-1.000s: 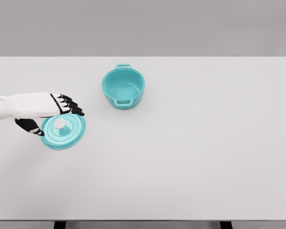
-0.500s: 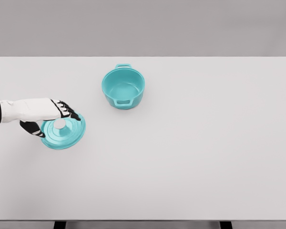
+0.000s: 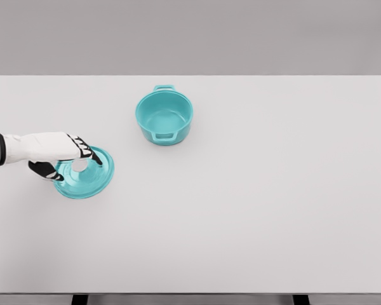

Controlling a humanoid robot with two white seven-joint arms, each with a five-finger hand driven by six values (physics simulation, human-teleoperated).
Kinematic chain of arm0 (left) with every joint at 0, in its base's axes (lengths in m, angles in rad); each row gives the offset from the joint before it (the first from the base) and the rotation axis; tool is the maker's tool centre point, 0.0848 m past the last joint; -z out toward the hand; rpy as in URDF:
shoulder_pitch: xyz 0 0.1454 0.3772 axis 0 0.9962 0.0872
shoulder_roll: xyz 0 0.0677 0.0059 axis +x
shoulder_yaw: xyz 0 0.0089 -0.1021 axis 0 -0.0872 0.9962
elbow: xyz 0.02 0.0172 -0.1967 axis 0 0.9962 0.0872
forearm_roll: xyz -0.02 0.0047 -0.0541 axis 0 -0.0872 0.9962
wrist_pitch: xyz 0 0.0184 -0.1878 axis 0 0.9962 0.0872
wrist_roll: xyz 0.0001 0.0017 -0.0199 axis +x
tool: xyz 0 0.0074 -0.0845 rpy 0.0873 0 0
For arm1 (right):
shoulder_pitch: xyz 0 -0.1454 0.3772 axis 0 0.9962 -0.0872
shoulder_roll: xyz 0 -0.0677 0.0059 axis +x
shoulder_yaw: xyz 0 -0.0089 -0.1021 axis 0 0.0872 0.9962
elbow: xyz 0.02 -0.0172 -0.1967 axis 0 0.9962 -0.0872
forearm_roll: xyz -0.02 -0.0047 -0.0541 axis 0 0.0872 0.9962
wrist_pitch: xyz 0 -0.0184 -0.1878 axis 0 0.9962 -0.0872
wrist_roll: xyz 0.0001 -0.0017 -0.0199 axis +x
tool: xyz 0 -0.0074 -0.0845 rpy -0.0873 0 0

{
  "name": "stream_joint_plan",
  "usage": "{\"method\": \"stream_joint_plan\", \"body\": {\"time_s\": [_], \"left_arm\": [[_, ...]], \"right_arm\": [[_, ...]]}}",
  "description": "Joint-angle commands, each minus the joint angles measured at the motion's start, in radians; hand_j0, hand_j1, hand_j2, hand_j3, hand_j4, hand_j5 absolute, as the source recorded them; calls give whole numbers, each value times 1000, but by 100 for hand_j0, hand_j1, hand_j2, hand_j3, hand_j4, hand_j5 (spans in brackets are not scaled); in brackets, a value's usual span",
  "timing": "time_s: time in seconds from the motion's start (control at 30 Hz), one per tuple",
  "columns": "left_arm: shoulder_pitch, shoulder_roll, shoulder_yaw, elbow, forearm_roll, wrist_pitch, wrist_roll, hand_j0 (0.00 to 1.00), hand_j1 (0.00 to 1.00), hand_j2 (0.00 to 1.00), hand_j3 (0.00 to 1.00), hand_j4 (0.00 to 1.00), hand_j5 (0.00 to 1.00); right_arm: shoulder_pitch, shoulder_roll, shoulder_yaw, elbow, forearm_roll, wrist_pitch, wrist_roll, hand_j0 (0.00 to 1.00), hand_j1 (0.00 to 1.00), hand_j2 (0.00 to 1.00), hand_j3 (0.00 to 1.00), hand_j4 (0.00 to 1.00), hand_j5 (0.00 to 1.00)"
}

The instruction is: Cover the pot with left arm

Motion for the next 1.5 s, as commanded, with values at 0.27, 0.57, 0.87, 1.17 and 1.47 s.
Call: {"method": "stream_joint_plan", "body": {"time_s": [0.27, 0.57, 0.87, 1.17, 1.47], "left_arm": [[-2, -18, -6, 21, -12, 9, 0, 84, 84, 84, 84, 84, 84], [-5, -16, -4, 14, -8, 4, 0, 80, 80, 80, 80, 80, 80], [-14, -12, -4, -10, -2, -4, 0, 70, 70, 70, 70, 70, 70], [-8, -10, -6, -10, -5, -3, 0, 70, 70, 70, 70, 70, 70], [-6, -13, -7, -3, -7, -2, 0, 70, 70, 70, 70, 70, 70]], "right_arm": [[0, 0, 0, 0, 0, 0, 0, 100, 100, 100, 100, 100, 100], [0, 0, 0, 0, 0, 0, 0, 100, 100, 100, 100, 100, 100], [0, 0, 0, 0, 0, 0, 0, 100, 100, 100, 100, 100, 100], [0, 0, 0, 0, 0, 0, 0, 100, 100, 100, 100, 100, 100], [0, 0, 0, 0, 0, 0, 0, 100, 100, 100, 100, 100, 100]]}}
